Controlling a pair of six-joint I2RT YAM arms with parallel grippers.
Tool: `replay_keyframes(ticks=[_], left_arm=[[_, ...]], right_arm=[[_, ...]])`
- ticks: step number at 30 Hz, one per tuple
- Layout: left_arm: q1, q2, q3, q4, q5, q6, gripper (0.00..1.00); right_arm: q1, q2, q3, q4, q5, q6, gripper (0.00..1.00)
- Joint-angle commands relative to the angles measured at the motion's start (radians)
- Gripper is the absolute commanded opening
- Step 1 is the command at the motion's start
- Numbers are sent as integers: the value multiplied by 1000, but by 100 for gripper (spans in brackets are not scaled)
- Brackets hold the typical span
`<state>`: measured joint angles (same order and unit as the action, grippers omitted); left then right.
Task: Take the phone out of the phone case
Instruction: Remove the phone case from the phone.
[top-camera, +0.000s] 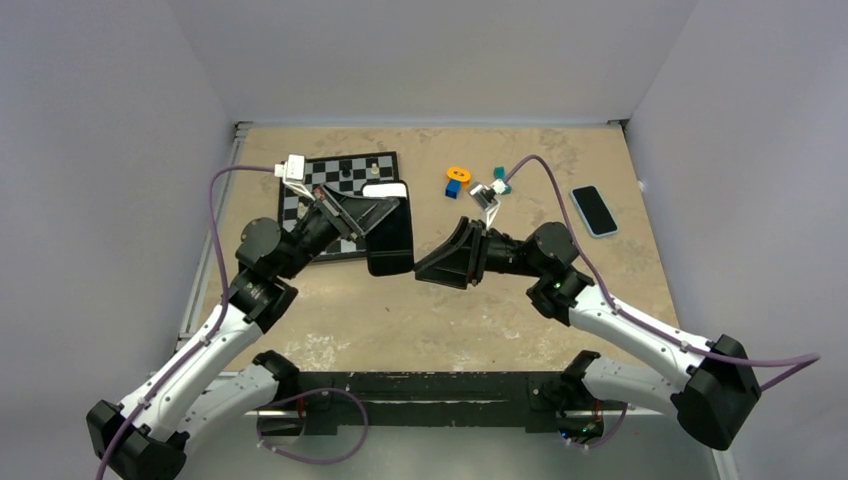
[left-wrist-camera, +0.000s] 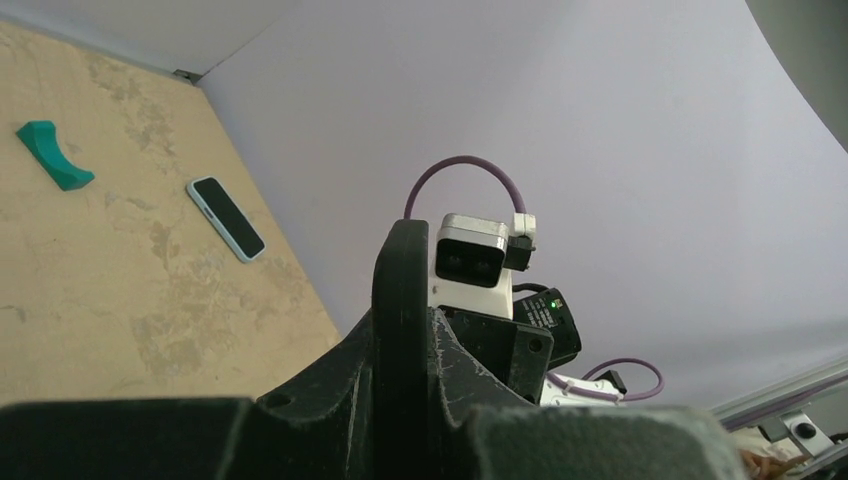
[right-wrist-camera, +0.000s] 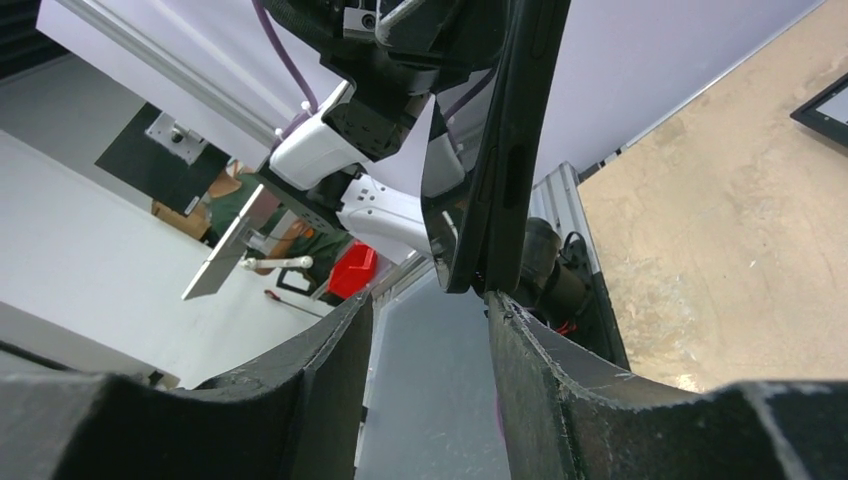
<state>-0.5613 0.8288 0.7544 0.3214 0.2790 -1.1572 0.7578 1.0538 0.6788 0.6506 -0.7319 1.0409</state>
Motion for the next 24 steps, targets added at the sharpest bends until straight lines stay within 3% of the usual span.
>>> replay_keyframes(ticks=[1, 7, 24], left_arm=[[-22, -72, -10, 16, -76, -20, 0], [-21, -106, -58, 49, -190, -66, 0], [-21, -136, -37, 21, -210, -8, 0]], right_arm=[[21, -8, 16, 49, 53, -13, 51], [66, -14, 27, 24, 64, -40, 52], [102, -39, 1, 29, 82, -48, 52]])
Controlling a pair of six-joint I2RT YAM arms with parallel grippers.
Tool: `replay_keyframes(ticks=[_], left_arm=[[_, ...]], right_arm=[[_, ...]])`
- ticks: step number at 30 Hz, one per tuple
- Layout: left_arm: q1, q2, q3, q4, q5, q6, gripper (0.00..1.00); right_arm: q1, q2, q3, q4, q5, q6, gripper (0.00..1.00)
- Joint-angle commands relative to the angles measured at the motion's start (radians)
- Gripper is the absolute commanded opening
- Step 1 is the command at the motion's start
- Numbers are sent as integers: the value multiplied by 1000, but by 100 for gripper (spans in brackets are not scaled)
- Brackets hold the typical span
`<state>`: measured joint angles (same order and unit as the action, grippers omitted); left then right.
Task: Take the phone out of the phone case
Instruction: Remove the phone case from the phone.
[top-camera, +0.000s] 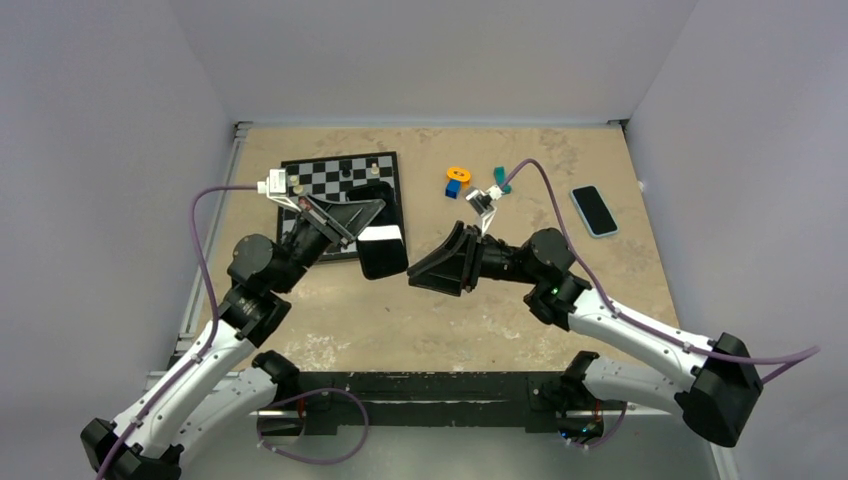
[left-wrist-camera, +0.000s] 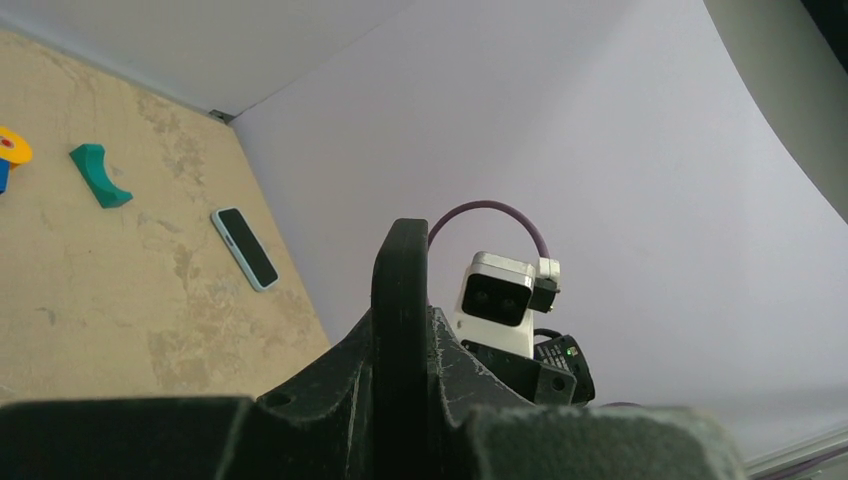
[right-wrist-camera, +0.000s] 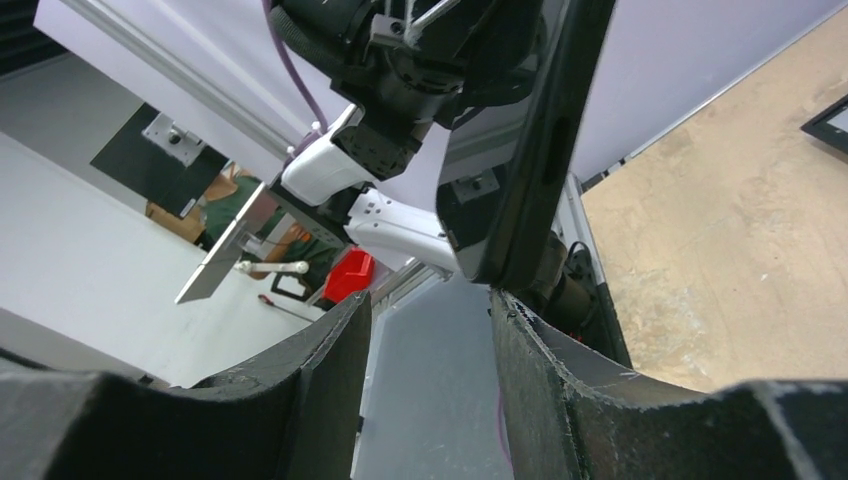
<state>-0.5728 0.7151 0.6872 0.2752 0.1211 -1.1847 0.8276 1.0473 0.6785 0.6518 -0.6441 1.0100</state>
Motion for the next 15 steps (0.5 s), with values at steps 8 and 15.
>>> replay_keyframes(ticks=[8, 15], left_arm=[[-9, -30, 31, 72, -39, 18, 0], [-9, -20, 15, 117, 4, -20, 0]], right_arm=[[32, -20, 1, 43, -8, -11, 52], [31, 23, 37, 50, -14, -17, 52]])
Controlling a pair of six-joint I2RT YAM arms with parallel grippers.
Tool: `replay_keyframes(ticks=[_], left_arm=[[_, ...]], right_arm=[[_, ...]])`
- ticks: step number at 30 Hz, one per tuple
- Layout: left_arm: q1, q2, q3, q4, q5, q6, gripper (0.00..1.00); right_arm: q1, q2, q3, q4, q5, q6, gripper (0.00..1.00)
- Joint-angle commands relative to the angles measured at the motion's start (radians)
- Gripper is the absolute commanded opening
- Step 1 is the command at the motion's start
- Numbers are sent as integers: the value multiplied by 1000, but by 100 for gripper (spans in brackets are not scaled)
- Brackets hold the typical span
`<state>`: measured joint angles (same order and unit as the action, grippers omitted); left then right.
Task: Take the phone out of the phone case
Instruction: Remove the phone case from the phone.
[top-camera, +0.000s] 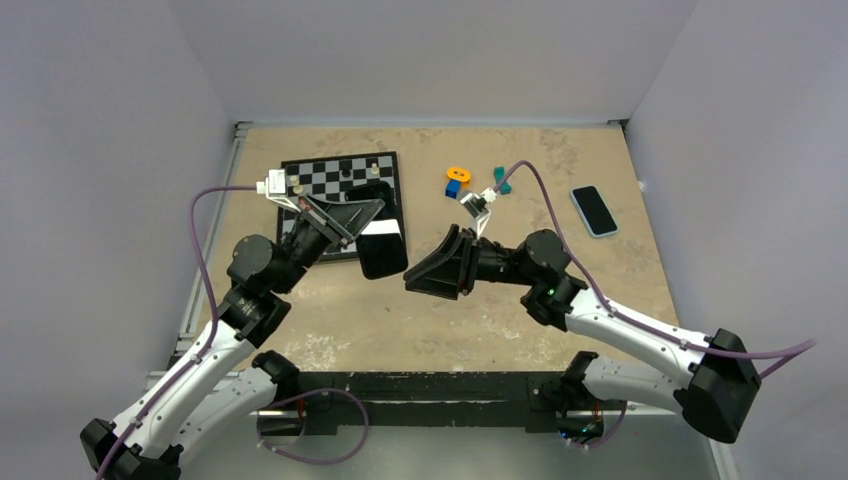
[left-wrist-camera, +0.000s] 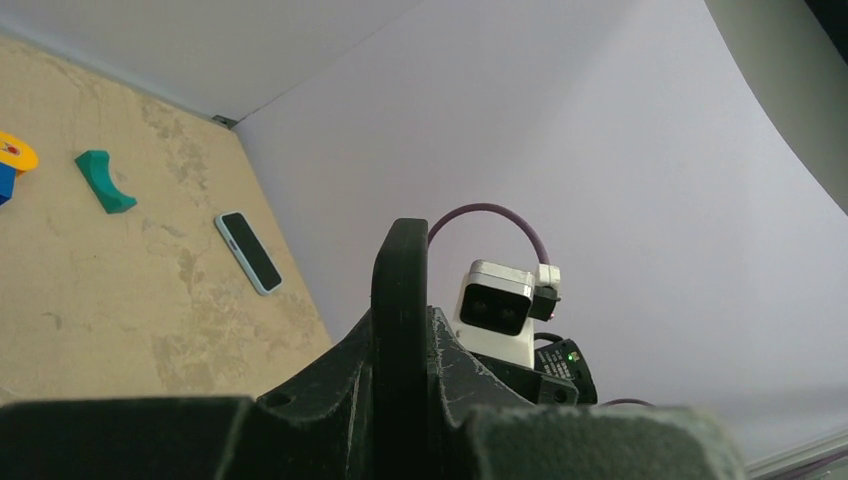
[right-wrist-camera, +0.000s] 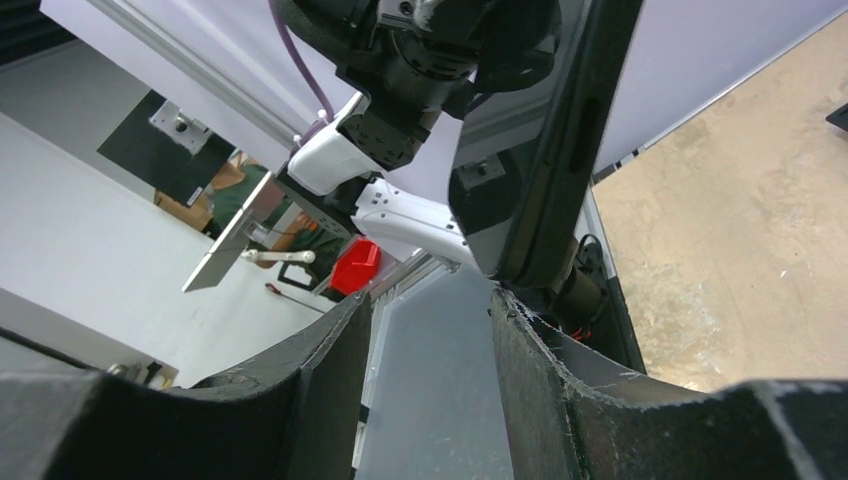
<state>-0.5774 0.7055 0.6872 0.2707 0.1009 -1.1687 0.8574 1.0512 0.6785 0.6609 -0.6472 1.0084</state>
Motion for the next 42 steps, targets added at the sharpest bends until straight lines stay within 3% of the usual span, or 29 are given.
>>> replay_keyframes(ticks=[1, 11, 23, 42], left_arm=[[-5, -8, 9, 129, 29, -43, 0], [-5, -24, -28, 153, 58, -67, 0], [-5, -43, 6, 105, 0, 6, 0], [-4, -9, -17, 180, 31, -72, 0]], right_arm=[[2, 28, 44, 38, -12, -16, 52], [-8, 57, 75, 51, -11, -8, 52], [-8, -71, 28, -60, 30, -51, 54], [-6, -25, 21, 27, -6, -17, 54]])
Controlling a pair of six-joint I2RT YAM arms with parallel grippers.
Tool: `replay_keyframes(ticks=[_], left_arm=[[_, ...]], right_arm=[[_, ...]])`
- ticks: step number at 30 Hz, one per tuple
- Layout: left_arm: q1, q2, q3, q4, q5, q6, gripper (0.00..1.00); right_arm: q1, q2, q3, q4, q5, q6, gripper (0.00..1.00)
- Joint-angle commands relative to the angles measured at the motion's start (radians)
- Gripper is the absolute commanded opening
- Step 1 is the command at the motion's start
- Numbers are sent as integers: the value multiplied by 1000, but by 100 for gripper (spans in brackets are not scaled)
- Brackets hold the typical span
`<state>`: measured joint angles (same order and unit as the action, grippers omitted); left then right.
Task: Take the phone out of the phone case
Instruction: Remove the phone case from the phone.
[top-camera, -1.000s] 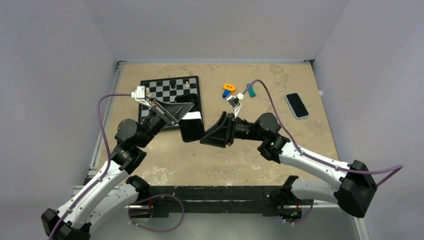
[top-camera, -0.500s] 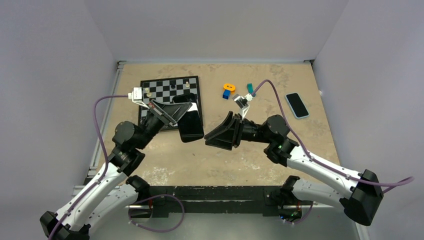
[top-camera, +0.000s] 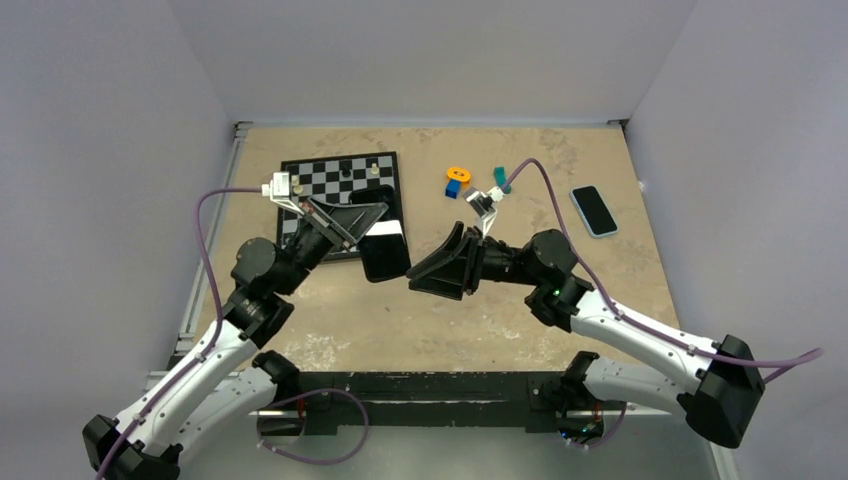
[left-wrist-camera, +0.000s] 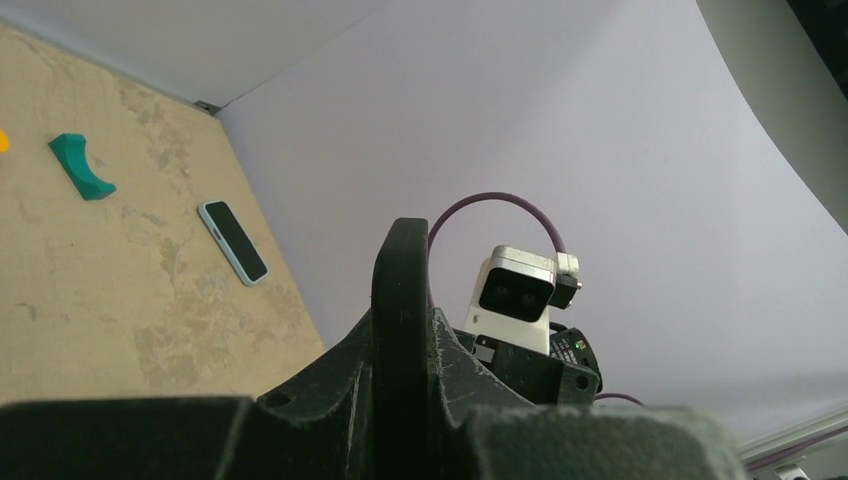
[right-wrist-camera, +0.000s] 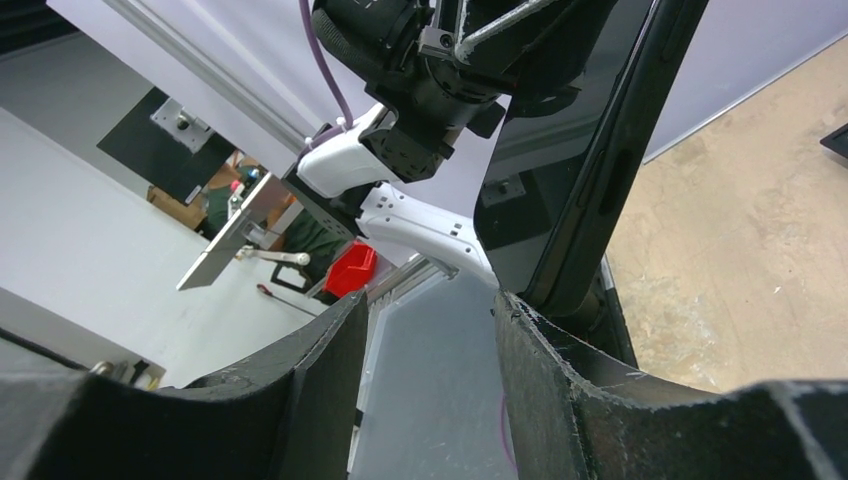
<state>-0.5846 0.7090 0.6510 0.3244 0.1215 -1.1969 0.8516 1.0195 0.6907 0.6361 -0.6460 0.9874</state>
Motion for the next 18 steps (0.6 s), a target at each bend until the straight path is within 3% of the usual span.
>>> replay_keyframes(ticks=[1, 18], left_arm=[[2, -17, 17, 128, 9, -45, 0], [3, -20, 29, 125, 16, -52, 0]], right_arm=[[0, 8, 8, 49, -5, 3, 54], [0, -18, -6, 31, -4, -13, 54]])
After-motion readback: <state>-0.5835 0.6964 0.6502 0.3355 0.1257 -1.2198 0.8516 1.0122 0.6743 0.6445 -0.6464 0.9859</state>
